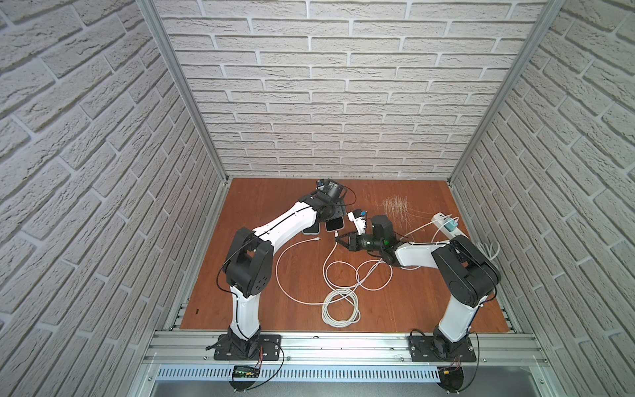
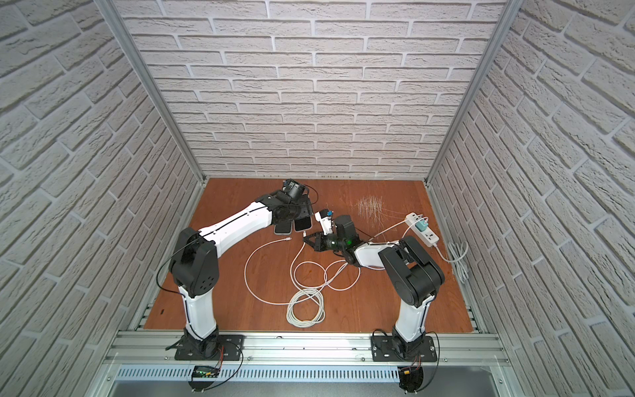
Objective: Plug the charging cable into the phone
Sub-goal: Insert the charging cable into the phone.
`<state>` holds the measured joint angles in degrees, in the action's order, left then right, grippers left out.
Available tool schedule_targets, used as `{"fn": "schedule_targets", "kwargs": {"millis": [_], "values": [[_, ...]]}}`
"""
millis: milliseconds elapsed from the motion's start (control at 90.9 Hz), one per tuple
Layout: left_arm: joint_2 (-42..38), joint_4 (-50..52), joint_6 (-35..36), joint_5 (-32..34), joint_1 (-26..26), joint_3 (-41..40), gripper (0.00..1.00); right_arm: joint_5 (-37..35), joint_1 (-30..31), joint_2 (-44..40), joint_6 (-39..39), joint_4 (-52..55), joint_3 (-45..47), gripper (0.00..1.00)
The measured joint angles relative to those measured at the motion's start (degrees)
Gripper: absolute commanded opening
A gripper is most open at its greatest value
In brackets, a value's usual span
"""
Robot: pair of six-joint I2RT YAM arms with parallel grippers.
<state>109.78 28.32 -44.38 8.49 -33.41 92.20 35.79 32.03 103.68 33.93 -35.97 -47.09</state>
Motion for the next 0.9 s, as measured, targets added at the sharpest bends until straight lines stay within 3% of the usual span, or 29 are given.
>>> {"fn": "schedule_targets", "kwargs": {"millis": [902], "values": [[-0.5,-1.5,0.9,-0.2,0.0,-1.3,0.32,1.3,0.0,0.0,0.4,-0.5,0.0,0.04]]}}
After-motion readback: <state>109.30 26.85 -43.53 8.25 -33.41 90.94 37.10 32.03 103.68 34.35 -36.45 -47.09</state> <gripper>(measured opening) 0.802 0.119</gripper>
